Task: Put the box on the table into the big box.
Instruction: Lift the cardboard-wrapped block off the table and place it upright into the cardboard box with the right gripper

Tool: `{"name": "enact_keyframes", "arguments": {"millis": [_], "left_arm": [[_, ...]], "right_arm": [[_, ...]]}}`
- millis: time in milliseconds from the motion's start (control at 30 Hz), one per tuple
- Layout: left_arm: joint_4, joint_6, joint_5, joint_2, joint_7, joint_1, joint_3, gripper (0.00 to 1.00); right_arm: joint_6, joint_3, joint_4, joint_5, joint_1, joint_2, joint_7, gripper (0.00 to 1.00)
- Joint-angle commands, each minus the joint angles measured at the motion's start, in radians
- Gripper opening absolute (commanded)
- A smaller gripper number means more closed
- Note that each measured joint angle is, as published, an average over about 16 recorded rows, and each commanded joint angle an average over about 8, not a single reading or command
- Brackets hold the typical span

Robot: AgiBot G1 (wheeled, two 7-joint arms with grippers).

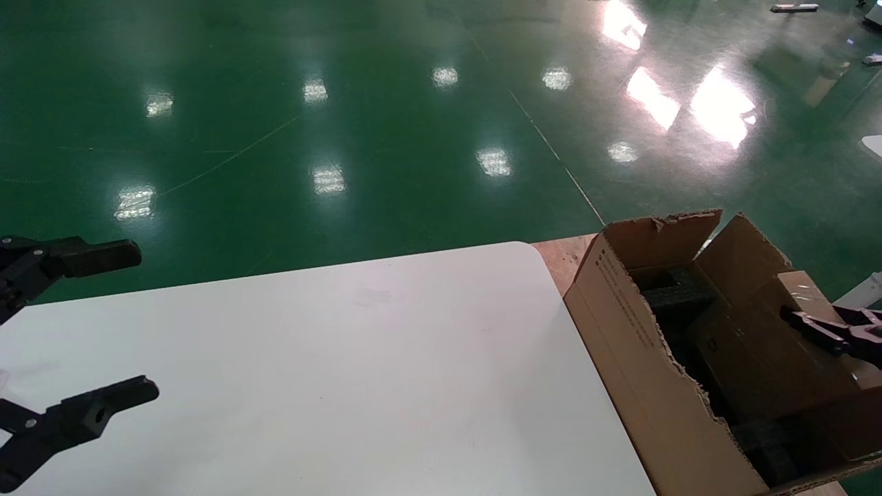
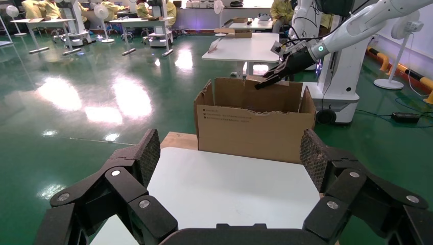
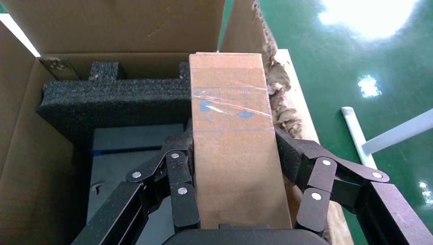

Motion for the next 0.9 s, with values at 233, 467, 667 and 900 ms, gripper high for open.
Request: {"name": "enact_keyframes", "arguments": {"millis": [233, 467, 667, 900], "left_arm": [[0.0, 0.0, 0.0, 0.0, 0.0, 0.0, 0.0, 1.0], [0.0, 0.0, 0.0, 0.0, 0.0, 0.0, 0.0, 1.0], [0.0, 0.0, 0.0, 0.0, 0.0, 0.0, 0.0, 1.0], [0.0, 0.0, 0.0, 0.0, 0.0, 0.0, 0.0, 1.0]], "right_arm": [[-0.006, -0.006, -0.023, 0.011, -0.016, -0.029, -0.014, 0.0], [-0.004, -0.012, -0.054, 0.003, -0.021, -0.05, -0.014, 0.0], [-0.005, -0.016, -0.087, -0.006, -0.021, -0.068, -0.007, 0.0], [-0.004, -0.019, -0.128, -0.024, -0.009, -0.088, 0.005, 0.28]]}}
